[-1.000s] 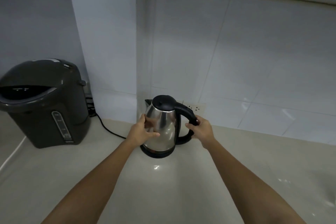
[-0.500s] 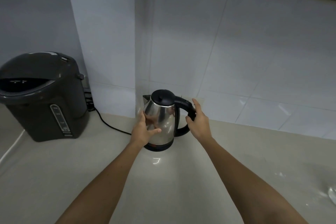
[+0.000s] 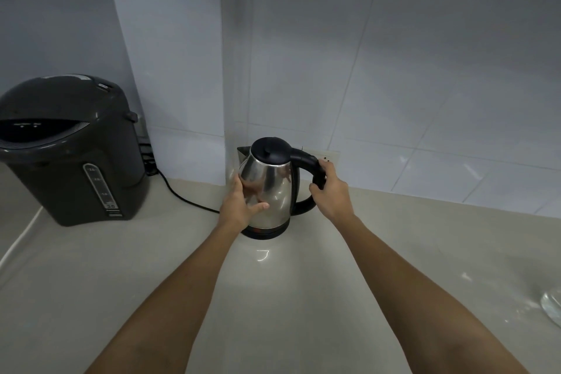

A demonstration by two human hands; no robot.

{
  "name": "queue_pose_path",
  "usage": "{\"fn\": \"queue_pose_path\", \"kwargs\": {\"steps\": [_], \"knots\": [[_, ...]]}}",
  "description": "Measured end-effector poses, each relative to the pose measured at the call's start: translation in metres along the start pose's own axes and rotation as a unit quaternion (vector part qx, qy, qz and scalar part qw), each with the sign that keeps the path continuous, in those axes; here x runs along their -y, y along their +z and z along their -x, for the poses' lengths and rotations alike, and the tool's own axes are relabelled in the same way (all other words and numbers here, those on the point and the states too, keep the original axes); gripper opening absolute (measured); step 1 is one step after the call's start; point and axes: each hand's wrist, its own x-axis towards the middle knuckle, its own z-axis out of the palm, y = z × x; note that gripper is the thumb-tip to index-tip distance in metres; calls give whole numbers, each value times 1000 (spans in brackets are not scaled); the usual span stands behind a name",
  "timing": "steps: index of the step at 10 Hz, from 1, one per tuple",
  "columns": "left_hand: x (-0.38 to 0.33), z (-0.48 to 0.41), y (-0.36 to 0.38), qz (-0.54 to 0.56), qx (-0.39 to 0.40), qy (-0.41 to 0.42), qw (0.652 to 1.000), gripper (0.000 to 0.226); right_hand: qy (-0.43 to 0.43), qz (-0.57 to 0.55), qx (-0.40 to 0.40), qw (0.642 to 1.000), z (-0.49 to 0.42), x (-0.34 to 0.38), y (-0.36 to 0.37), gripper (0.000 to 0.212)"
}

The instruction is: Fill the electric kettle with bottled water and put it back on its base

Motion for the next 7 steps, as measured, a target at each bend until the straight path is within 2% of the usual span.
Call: {"fn": "queue_pose_path", "kwargs": {"steps": [3, 5, 6, 7], "knots": [[-8, 0, -3, -58, -3, -19, 998, 100, 2, 61, 121, 991, -2, 6, -30, 74], [-26, 9, 4, -96, -44, -2, 994, 81, -12, 200, 213, 956, -5, 23, -50, 76], [-50, 22, 5, -136, -65, 31, 988, 90, 1, 265, 193, 945, -1, 22, -62, 77], [-80, 36, 11, -207, -81, 77, 972, 83, -20, 331, 154, 931, 4, 14, -82, 74]]}}
